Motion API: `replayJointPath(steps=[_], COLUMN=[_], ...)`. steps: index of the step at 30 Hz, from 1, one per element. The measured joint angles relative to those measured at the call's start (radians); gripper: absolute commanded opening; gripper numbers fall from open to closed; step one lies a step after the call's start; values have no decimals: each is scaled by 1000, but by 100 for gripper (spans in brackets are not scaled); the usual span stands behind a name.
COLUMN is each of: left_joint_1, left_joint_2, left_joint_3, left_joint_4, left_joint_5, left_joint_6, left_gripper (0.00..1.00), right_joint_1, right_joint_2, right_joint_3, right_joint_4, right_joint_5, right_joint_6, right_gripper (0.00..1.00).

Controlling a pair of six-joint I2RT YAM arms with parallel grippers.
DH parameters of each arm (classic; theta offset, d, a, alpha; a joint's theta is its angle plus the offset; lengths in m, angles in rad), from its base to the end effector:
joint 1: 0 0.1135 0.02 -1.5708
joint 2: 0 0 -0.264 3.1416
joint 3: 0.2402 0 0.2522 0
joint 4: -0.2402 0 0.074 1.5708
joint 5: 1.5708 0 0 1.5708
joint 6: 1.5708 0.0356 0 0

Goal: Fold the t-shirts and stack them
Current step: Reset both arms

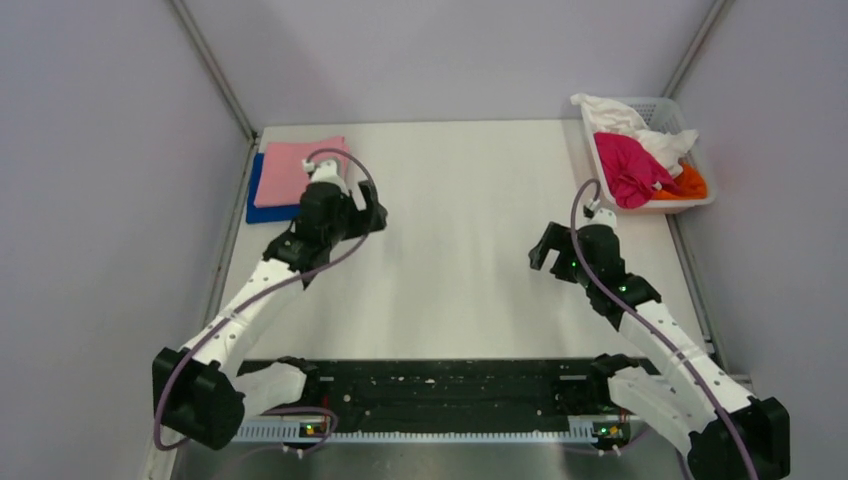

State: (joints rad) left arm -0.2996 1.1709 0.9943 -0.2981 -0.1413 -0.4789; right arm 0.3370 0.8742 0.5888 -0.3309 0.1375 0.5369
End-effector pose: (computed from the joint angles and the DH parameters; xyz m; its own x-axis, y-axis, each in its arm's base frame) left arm 0.2557 -0.0737 0.3228 -0.4671 -0.3332 -0.8190 -0.0481 0.9345 -0.3527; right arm 0.1825 0.0588 0.2414 -0.5823 0.3328 -0.7417 0.0883 0.9328 0.3493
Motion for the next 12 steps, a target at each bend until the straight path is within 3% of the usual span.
replayJointPath(steps=[3,6,12], left_joint_1=[-116,-146,-146], left_joint_2=[-68,-101,-143], left_joint_3=[-191,-319,-369], left_joint_4=[57,69,51], left_joint_5=[45,73,33], left_joint_6=[-34,-71,-99], left_gripper=[99,99,99], right_joint_1=[0,0,0], right_joint_2=[-43,-75,-161], right_joint_3=[-55,-102,-172], right_joint_4=[-6,-6,9], right_joint_5=[0,0,15], right_joint_6=[16,33,63], right_gripper=[99,99,99])
